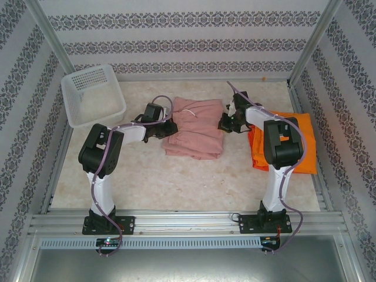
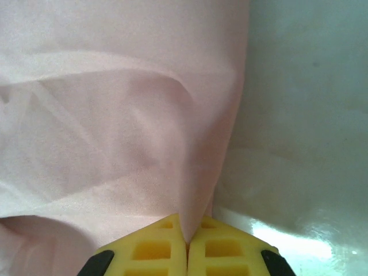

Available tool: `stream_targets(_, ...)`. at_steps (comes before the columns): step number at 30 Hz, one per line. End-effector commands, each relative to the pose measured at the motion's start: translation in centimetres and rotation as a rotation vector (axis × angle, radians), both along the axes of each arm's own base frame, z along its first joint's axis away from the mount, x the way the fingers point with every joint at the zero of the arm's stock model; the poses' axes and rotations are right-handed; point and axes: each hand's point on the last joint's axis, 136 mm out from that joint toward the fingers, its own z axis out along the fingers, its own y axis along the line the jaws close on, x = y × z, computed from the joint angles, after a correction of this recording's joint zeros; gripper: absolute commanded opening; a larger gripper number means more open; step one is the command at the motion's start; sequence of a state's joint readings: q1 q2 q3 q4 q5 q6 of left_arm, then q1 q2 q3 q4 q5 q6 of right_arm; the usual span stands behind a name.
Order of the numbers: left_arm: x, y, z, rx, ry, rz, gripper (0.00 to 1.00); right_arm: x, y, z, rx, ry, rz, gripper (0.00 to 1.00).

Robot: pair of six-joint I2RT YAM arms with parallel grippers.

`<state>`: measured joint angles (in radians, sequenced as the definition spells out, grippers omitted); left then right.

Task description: Fold and stack the shorts

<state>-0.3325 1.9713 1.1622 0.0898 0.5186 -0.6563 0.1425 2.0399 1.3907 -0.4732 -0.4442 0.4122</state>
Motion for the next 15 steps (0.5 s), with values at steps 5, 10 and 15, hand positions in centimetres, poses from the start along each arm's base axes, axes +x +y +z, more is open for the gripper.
stream_targets(5, -0.1, 1.0, 6.0, -0.012, -0.134, 0.014, 0.30, -1.2, -2.7, 6.2, -0.284, -0.116, 0.076, 0.00)
stream_targets(10, -0.5, 1.3, 8.3, -0.016, -0.191, 0.013, 0.57, -3.5, -6.2, 10.8, -0.530, -0.123, 0.164, 0.00)
stream_targets(15, -0.6, 1.4, 9.1, -0.028, -0.216, 0.019, 0.69, -5.1, -10.0, 15.1, -0.748, -0.132, 0.204, 0.00)
